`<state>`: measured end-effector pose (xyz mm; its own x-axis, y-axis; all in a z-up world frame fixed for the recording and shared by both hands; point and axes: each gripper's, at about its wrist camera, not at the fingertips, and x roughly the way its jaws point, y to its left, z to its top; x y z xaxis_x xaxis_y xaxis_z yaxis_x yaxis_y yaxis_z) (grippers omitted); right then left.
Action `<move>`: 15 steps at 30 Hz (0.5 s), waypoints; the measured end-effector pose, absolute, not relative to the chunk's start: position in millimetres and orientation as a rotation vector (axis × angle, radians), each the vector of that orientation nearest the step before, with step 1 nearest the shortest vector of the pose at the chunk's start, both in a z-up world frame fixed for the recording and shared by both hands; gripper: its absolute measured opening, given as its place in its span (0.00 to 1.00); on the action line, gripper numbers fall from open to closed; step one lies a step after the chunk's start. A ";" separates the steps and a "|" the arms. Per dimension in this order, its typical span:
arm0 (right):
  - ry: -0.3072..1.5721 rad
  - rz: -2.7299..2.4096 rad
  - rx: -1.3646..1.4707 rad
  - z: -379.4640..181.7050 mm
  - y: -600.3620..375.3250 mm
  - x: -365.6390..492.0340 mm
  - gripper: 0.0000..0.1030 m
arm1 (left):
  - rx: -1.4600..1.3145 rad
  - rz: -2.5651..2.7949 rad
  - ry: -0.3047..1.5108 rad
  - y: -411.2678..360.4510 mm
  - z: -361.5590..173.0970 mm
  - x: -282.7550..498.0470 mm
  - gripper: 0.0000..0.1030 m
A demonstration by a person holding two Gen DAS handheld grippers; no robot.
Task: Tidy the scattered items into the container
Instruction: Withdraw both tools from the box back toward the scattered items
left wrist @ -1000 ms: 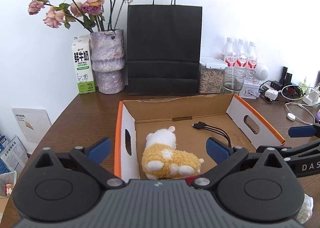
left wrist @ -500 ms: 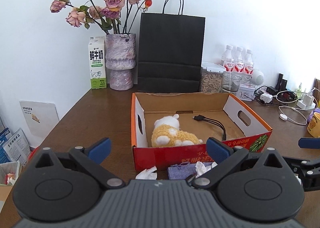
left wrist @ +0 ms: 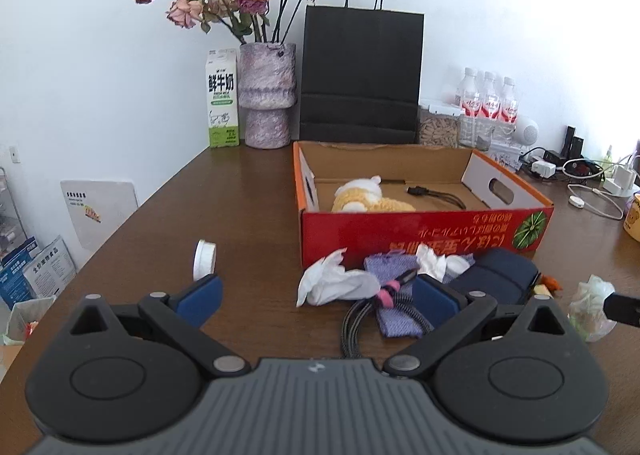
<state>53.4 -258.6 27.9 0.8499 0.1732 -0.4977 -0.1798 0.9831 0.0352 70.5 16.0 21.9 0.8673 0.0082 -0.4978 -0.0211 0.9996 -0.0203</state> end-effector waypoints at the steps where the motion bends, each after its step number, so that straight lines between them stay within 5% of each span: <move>1: 0.522 0.181 -0.007 24.9 -259.2 48.4 0.97 | -0.030 0.019 0.521 17.8 17.1 64.3 1.00; 15: 0.506 0.206 0.001 7.8 -240.3 16.0 0.97 | -0.036 -0.033 0.552 4.4 -11.4 46.6 1.00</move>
